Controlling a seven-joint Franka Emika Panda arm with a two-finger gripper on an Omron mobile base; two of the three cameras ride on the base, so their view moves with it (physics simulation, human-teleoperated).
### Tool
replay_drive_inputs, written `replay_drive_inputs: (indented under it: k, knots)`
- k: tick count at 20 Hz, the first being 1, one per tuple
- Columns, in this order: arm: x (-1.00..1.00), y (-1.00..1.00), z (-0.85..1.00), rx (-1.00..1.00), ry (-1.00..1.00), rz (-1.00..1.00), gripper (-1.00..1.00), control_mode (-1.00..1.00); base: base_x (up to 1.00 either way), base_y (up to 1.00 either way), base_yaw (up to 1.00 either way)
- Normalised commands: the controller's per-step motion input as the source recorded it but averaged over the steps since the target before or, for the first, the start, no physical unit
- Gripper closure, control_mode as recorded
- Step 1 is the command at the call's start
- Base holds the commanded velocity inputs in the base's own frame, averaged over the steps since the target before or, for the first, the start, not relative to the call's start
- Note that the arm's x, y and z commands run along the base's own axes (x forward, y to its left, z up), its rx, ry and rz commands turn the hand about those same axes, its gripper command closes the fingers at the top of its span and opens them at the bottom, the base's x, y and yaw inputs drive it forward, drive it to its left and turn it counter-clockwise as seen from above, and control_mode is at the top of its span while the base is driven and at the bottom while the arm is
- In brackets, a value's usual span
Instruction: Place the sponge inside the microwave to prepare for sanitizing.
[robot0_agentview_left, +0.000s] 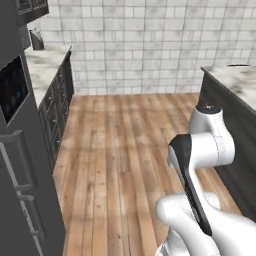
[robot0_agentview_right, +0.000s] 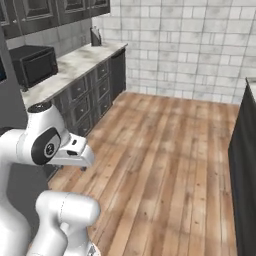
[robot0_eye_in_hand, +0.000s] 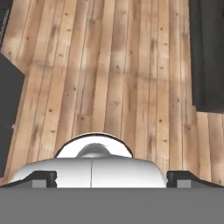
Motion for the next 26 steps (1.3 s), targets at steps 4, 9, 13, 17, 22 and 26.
replay_drive_inputs:
  k: [4, 9, 13, 17, 22, 26]
  knots:
    - [0.0, 0.0, 0.0, 0.0, 0.0, 0.0, -1.0, 1.0, 1.0, 0.0, -0.01]
    - [0.0, 0.0, 0.0, 0.0, 0.0, 0.0, -1.0, 1.0, 1.0, 0.0, 0.1]
    - [0.0, 0.0, 0.0, 0.0, 0.0, 0.0, -1.0, 1.0, 1.0, 0.01, 0.38]
    - [0.0, 0.0, 0.0, 0.0, 0.0, 0.0, -1.0, 1.0, 0.73, 0.0, 0.69]
    - [0.0, 0.0, 0.0, 0.0, 0.0, 0.0, -1.0, 1.0, 0.81, -0.25, 0.77]
    - [0.0, 0.0, 0.0, 0.0, 0.0, 0.0, -1.0, 1.0, 0.8, -0.38, 0.79]
